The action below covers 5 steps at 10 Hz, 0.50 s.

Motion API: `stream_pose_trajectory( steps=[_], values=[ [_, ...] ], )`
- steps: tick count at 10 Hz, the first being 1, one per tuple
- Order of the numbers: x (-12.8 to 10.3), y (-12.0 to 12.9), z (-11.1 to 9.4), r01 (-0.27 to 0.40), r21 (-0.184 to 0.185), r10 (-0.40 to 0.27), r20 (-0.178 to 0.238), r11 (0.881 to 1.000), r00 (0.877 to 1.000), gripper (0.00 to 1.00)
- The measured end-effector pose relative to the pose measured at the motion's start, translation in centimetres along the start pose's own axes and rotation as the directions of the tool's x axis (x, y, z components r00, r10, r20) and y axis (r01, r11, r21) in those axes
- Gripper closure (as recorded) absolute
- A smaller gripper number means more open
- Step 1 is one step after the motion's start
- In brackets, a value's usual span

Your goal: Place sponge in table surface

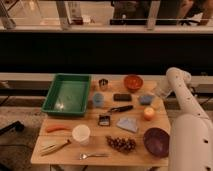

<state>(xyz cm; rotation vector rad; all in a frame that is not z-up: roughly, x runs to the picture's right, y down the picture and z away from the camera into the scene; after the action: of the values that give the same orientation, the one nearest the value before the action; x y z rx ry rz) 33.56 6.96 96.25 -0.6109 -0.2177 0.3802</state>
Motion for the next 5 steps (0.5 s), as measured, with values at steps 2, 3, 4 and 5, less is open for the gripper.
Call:
stream_pose_trajectory(
  steps=[2,3,4,5],
  values=[
    [-0.03,0.05,-0.07,-0.005,-0.008,0.005,0.018,1.0,1.0,0.32],
    [0.01,0.19,-0.11,-0.003,-0.01,0.003,0.018,1.0,1.0,0.33],
    [-0.08,0.22,-0.14,0.001,-0.005,-0.001,0.021,1.0,1.0,0.38],
    [-0.02,0.26,-0.25,0.003,0.0,-0.003,0.024,1.0,1.0,0.39]
  ],
)
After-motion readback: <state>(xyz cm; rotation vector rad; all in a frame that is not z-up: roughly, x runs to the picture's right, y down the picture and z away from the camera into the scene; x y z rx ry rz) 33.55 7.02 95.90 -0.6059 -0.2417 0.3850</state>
